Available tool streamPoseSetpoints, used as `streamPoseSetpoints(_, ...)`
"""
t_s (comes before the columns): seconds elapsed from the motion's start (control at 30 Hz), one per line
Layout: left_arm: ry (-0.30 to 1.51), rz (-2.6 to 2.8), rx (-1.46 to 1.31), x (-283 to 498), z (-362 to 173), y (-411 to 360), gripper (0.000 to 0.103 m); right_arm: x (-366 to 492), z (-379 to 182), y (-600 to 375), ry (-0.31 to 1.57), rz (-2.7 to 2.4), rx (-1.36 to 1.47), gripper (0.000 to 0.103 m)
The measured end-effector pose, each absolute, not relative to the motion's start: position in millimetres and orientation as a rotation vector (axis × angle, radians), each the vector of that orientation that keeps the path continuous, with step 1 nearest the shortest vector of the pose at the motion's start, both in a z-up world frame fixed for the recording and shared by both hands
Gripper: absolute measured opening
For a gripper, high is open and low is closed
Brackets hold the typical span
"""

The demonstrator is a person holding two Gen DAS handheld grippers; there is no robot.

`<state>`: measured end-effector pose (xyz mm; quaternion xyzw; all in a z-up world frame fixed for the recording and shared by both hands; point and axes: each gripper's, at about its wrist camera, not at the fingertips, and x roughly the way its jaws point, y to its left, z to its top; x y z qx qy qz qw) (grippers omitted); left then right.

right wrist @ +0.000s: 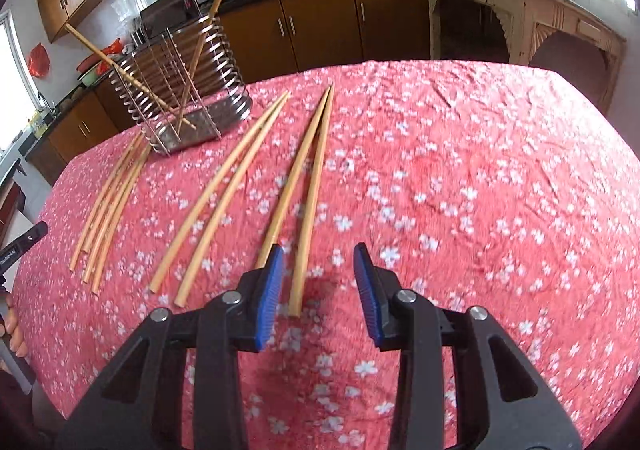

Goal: Organize utensils
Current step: 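Close the right gripper on a loose chopstick while the left gripper grasps another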

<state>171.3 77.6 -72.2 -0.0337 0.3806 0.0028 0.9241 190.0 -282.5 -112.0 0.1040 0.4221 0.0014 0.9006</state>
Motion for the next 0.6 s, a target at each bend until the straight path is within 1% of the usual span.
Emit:
streamPoseSetpoints(0.13,0.811,-0.015,-0.068,175.4,-80.3,73.5,0.046,186.8,-120.2,-277.3,0.877,0.006,0.188,0.036)
streamPoseSetpoints(0.2,0.82,-0.022,-0.061,177.2,-83.8,69.5,0.046,193.5,-120.8,-270.7,0.884,0.0,0.153,0.03)
streamPoseSetpoints(0.27,0.831,-0.032,-0.06,180.6,-85.8,65.0,0.046,199.6,-124.4,-266.5,0.904,-0.007,0.123,0.026)
streamPoseSetpoints(0.33,0.839,-0.044,-0.054,183.1,-86.9,59.5,0.046,201.5,-126.4,-263.0,0.895,-0.027,0.09,0.019)
streamPoseSetpoints(0.37,0.841,-0.048,-0.048,185.0,-87.7,57.3,0.046,202.6,-126.4,-262.8,0.892,-0.036,0.083,0.01)
streamPoseSetpoints(0.4,0.843,-0.052,-0.041,186.2,-89.5,54.0,0.046,204.2,-126.7,-264.6,0.891,-0.043,0.09,0.008)
streamPoseSetpoints(0.6,0.872,-0.063,-0.012,201.0,-96.9,38.4,0.045,217.6,-125.9,-297.0,0.887,-0.124,0.216,0.008)
